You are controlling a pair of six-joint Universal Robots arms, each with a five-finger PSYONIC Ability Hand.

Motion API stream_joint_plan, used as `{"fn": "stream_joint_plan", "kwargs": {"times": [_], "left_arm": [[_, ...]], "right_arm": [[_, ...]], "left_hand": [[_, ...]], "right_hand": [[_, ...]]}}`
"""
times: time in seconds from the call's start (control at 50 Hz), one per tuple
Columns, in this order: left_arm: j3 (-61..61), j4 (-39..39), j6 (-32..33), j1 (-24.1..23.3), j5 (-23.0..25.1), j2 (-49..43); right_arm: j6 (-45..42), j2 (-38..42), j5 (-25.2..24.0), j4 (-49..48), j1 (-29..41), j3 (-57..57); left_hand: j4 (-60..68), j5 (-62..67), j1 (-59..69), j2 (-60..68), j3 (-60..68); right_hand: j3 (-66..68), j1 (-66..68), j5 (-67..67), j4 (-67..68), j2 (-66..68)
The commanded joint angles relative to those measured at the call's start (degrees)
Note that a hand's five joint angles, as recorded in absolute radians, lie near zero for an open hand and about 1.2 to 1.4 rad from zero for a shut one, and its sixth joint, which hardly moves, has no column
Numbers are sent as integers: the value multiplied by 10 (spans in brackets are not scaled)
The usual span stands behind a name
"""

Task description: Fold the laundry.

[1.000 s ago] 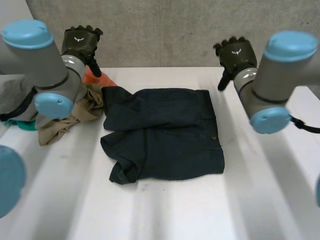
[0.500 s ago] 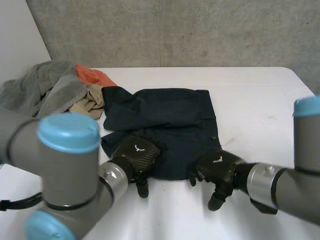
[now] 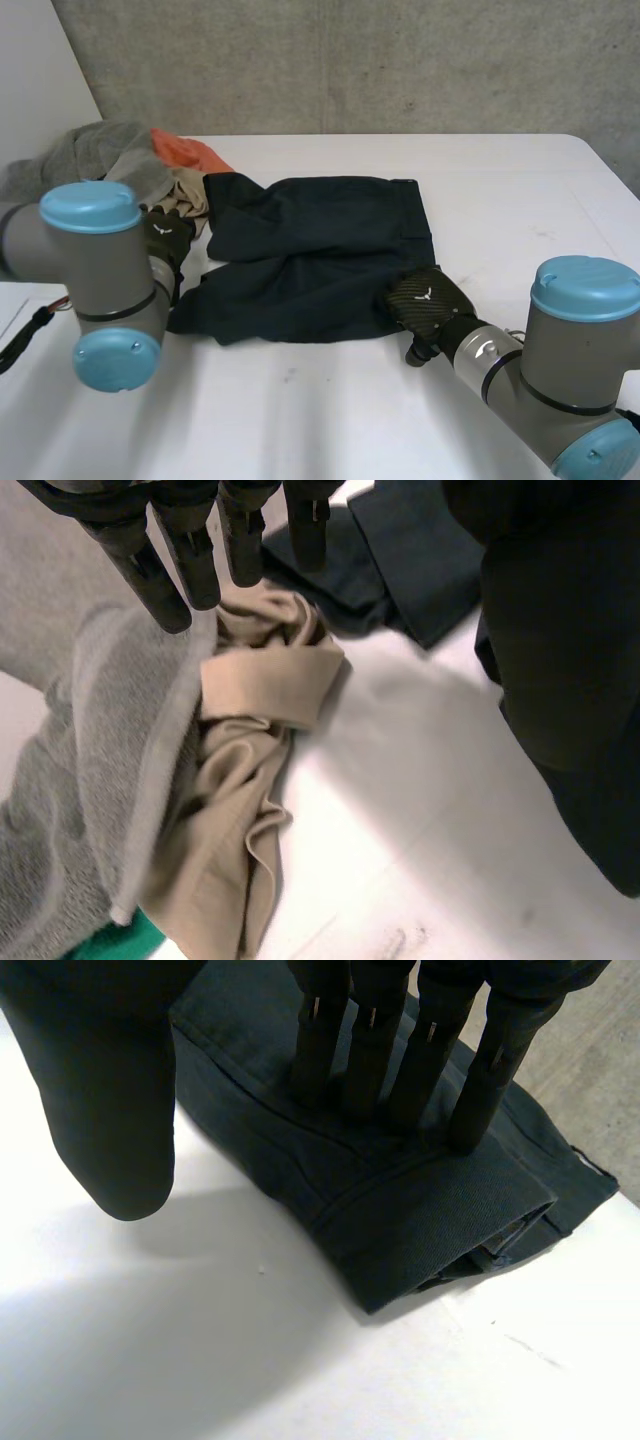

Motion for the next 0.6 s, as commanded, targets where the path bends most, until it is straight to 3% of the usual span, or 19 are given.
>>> {"fn": "stream_joint_plan", "kwargs": {"times": [0.02, 0.28, 0.44, 0.6], "left_arm": [[-82, 28, -17, -5, 73, 102], [-174, -1, 2, -1, 174, 171], [-152, -18, 29, 21, 189, 98], [-79, -6, 85, 2, 176, -7]], "right_arm": [[-17, 6, 9, -39, 4, 3], [-22, 20, 22, -82, 7, -13], [-24, 46, 25, -87, 9, -39], [-32, 93, 37, -115, 8, -84]], "left_hand": [[-14, -28, -7, -16, -19], [82, 68, 89, 80, 77], [76, 61, 83, 73, 71], [112, 98, 119, 110, 108]], "right_hand": [[19, 18, 36, 24, 23], [26, 25, 42, 31, 30], [38, 37, 54, 42, 42], [102, 101, 118, 106, 106]]}}
